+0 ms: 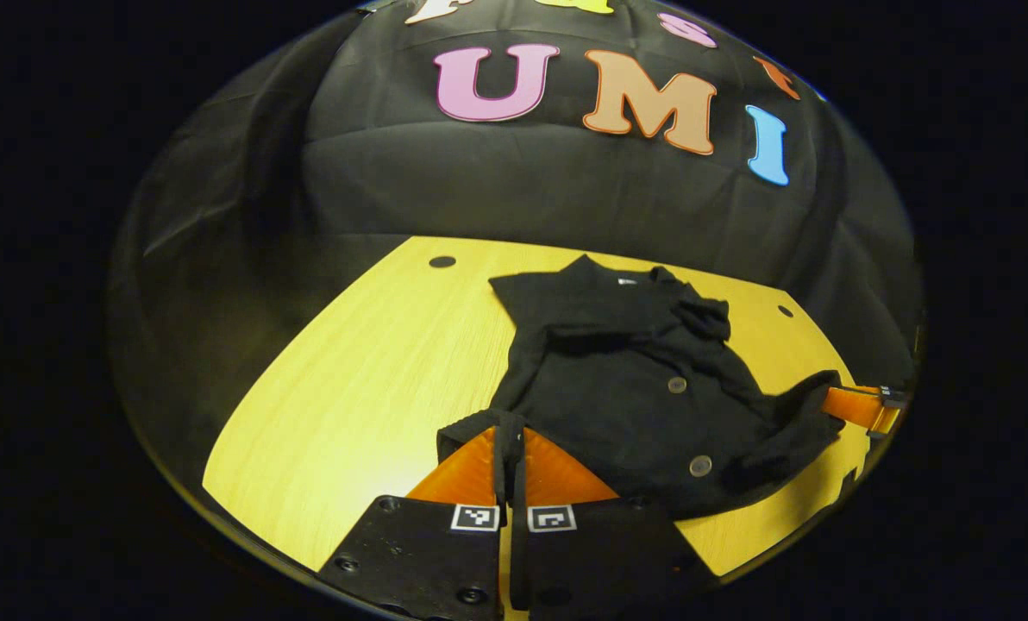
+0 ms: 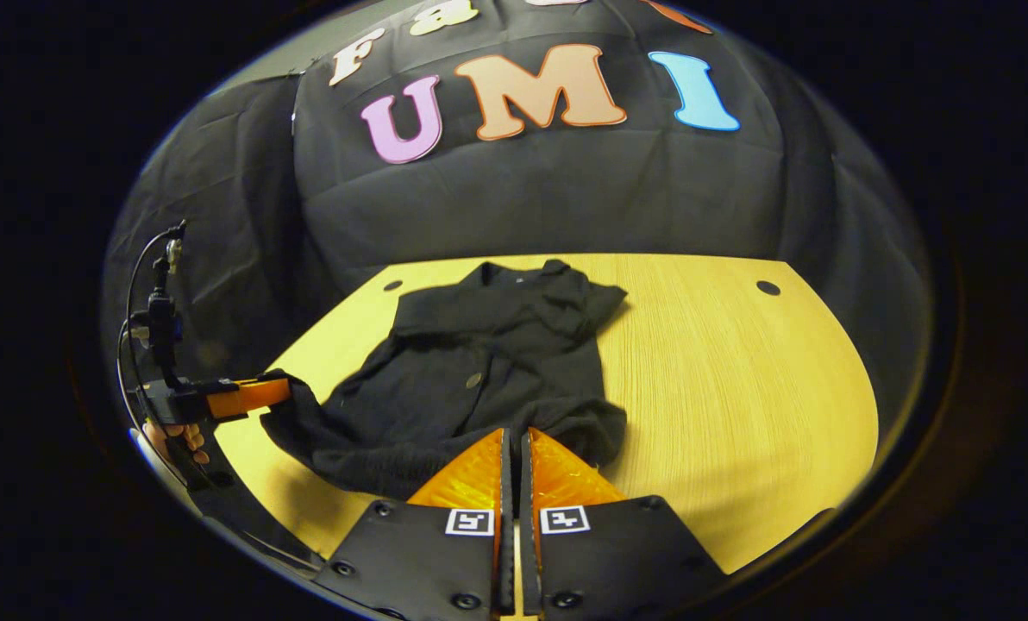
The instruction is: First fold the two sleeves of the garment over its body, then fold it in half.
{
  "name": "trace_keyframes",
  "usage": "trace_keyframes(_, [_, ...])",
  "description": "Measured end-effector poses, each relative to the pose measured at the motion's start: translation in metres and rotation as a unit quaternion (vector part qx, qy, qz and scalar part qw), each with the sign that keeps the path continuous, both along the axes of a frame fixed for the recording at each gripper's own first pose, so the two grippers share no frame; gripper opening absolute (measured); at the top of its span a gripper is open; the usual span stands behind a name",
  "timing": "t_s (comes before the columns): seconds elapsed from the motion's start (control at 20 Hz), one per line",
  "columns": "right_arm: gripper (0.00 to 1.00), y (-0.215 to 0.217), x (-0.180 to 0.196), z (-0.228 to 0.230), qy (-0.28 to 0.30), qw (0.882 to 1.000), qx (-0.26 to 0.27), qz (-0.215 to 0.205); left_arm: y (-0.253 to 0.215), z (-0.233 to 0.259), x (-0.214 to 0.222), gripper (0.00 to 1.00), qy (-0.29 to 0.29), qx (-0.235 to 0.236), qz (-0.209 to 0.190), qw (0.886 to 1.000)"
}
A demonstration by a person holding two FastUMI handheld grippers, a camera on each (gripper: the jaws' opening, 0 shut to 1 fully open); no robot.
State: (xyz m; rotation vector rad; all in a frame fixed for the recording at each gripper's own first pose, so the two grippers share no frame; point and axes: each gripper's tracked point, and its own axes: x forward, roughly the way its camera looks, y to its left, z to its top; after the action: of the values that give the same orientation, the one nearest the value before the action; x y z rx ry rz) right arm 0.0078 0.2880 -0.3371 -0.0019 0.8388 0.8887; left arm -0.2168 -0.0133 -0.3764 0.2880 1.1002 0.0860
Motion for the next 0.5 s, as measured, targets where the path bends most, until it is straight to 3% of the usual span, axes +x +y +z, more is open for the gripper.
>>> trace_keyframes(0.2, [0.02, 0.042, 0.075, 0.008, 0.011, 1.0, 0.02, -0.009, -0.01, -0.026, 0.075, 0.0, -0.019, 0.019, -0.006, 1.0])
trace_keyframes(0.5, [0.05, 0.105, 0.175, -0.003, 0.071, 0.994, 0.062, -0.049, -0.001, -0.084, 0.154, 0.0, -0.027, 0.047, 0.035, 0.998])
